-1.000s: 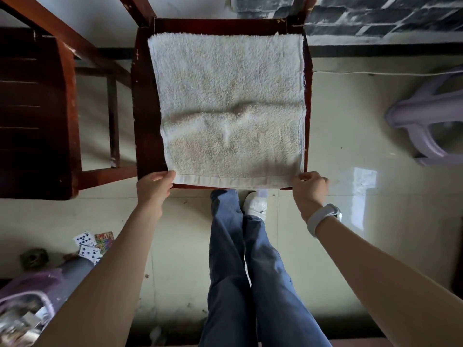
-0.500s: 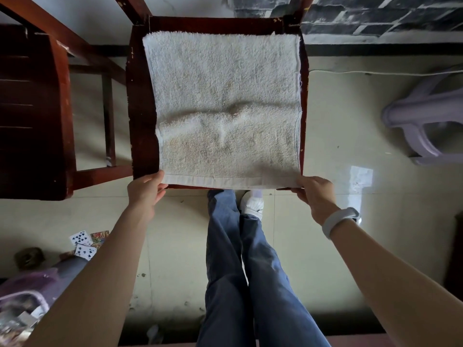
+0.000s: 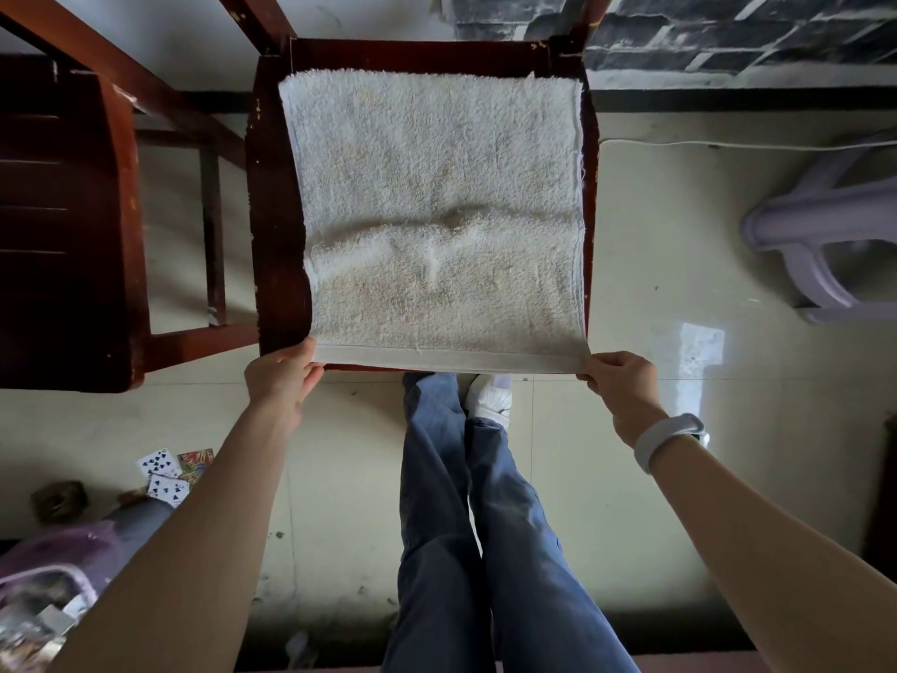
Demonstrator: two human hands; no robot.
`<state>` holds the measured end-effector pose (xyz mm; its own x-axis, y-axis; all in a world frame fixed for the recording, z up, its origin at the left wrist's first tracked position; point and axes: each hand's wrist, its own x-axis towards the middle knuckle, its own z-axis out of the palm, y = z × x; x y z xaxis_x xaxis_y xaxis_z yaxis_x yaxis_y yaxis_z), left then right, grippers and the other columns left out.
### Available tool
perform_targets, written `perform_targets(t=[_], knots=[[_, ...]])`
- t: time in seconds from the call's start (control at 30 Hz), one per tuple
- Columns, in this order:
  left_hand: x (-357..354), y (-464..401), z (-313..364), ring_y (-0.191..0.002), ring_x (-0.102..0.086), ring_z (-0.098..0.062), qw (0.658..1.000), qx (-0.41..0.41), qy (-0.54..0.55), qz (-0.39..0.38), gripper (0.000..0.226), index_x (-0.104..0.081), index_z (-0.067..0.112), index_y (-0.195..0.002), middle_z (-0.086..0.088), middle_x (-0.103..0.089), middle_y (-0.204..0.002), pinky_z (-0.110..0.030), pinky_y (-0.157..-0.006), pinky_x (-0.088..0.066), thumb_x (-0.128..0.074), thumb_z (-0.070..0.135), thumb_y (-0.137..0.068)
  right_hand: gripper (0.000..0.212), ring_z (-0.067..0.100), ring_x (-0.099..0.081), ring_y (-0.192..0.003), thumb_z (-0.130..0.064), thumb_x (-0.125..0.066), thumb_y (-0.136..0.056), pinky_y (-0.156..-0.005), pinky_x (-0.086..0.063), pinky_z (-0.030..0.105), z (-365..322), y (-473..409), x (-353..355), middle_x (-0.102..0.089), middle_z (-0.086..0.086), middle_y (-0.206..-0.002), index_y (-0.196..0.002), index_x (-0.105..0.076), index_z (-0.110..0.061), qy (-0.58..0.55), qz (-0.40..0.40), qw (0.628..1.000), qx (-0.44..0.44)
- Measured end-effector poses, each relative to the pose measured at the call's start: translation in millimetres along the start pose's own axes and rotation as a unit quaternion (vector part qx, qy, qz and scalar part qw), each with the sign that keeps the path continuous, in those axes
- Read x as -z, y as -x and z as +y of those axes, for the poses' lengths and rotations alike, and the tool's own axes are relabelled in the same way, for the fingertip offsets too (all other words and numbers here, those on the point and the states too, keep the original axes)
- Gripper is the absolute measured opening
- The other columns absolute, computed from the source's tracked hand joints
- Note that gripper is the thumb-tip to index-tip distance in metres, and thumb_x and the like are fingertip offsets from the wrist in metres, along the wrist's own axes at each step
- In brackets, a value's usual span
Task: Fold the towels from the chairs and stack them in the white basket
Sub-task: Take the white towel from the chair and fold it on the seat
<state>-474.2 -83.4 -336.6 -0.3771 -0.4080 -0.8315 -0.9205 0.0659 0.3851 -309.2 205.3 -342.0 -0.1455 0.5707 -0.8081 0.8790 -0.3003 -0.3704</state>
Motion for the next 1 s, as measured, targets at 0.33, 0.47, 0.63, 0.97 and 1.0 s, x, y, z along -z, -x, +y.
perform_targets(t=[0.33, 0.47, 0.63, 0.97, 1.0], knots=[[4, 12, -10, -0.079, -0.058, -0.008, 0.999, -0.020, 0.021, -0.018, 0.028, -0.061, 0.001, -0.109, -0.002, -0.062, -0.085, -0.025, -0.087, -0.047, -0.066, 0.010, -0.083, 0.018, 0.016, -0.054, -0.066, 0.007, -0.055, -0.081, -0.068, -0.050, 0.019, 3, 3, 6, -0.056, 0.007, -0.069, -0.071, -0.056, -0.008, -0.096, -0.032, 0.995, -0.006], [8, 16, -11, -0.070, -0.055, -0.009, 0.999, -0.037, -0.023, -0.022, 0.009, -0.062, 0.007, -0.091, -0.002, -0.057, -0.074, -0.026, -0.085, -0.046, -0.065, 0.014, -0.085, 0.019, 0.017, -0.055, -0.067, 0.006, -0.055, -0.083, -0.059, -0.053, 0.013, 4, 7, 9, -0.054, 0.007, -0.077, -0.079, -0.052, -0.013, -0.143, -0.036, 0.989, -0.012], [17, 37, -3, -0.061, -0.046, -0.010, 0.993, -0.104, -0.036, -0.039, 0.021, -0.046, 0.017, -0.073, -0.002, -0.048, -0.071, -0.026, -0.072, -0.046, -0.060, 0.009, -0.087, 0.024, 0.016, -0.049, -0.062, 0.005, -0.050, -0.085, -0.061, -0.047, 0.019, -11, 28, 19, -0.051, 0.007, -0.074, -0.078, -0.046, -0.018, -0.139, -0.051, 0.988, 0.031], [43, 124, 84, -0.070, -0.047, -0.005, 0.984, -0.121, 0.048, -0.120, 0.020, -0.058, 0.011, -0.110, 0.001, -0.054, -0.084, -0.014, -0.064, -0.046, -0.049, 0.008, -0.093, 0.025, 0.012, -0.048, -0.057, -0.001, -0.047, -0.090, -0.055, -0.043, 0.013, -102, 102, 63, -0.052, 0.002, -0.068, -0.075, -0.058, -0.019, -0.146, -0.055, 0.970, 0.186], [45, 138, 97, -0.075, -0.051, -0.005, 0.979, -0.162, 0.042, -0.113, 0.023, -0.058, 0.011, -0.114, 0.000, -0.057, -0.091, -0.015, -0.069, -0.048, -0.050, 0.006, -0.092, 0.027, 0.008, -0.049, -0.054, 0.000, -0.047, -0.090, -0.055, -0.044, 0.012, -114, 110, 69, -0.053, 0.001, -0.068, -0.075, -0.060, -0.019, -0.142, -0.055, 0.967, 0.205]])
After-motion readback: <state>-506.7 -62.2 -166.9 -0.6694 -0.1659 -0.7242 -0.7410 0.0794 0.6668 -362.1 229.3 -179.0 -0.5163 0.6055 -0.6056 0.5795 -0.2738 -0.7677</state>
